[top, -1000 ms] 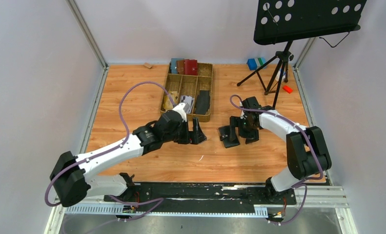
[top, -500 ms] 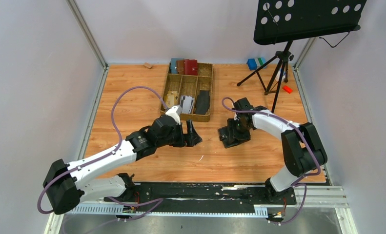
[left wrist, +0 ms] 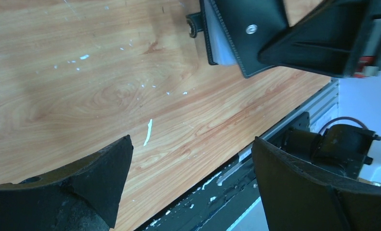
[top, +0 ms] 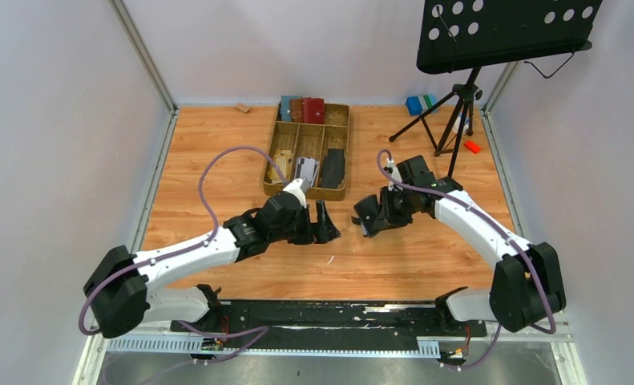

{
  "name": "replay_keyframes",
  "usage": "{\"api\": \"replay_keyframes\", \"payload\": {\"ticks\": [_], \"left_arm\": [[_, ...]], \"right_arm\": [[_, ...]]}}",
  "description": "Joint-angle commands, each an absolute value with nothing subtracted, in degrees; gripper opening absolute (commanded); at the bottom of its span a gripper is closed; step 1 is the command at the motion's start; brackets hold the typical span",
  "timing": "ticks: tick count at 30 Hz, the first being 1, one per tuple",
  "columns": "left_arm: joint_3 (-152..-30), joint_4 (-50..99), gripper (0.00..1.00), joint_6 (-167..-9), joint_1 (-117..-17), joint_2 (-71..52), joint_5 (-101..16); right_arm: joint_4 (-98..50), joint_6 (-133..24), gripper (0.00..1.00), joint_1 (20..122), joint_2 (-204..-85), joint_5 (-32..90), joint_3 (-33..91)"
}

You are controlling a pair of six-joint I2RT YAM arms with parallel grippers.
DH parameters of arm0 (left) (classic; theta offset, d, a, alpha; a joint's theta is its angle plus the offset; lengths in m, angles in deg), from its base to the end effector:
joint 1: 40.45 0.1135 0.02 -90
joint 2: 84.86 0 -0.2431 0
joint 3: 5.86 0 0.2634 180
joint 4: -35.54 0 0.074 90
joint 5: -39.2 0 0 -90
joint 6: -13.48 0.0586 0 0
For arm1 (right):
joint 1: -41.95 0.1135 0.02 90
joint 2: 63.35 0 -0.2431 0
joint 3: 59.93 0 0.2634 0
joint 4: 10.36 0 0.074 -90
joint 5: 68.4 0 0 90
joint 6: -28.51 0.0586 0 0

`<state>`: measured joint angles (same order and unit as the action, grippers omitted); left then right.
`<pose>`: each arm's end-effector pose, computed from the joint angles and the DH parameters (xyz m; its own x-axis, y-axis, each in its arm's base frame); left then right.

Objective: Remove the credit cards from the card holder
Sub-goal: Open the card holder at the center of the board.

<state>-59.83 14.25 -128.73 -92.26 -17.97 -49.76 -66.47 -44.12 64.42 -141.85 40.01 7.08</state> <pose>0.1791 -0.2293 0.2037 -0.8414 -0.2084 -0.4987 0.2125 0.7208 -0.6598 0.2508 0.1238 0.1794 -0.9569 -0.0892 -0.2765 -0.1972 0.8984 0.3924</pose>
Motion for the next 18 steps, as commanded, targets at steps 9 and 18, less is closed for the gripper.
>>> {"api": "replay_keyframes", "payload": {"ticks": [9,18], "left_arm": [[-61.7,26.2,1.00,-131.1,-93.4,-11.2,-44.7],[-61.4,22.6,0.90,-131.2,-92.8,-13.0,-48.3]], "right_arm": [[-63.5,-38.0,0.06,64.7,-135.9,59.1,7.0],[-62.4,-36.1,0.06,64.7,-132.4,65.7,5.6]]}}
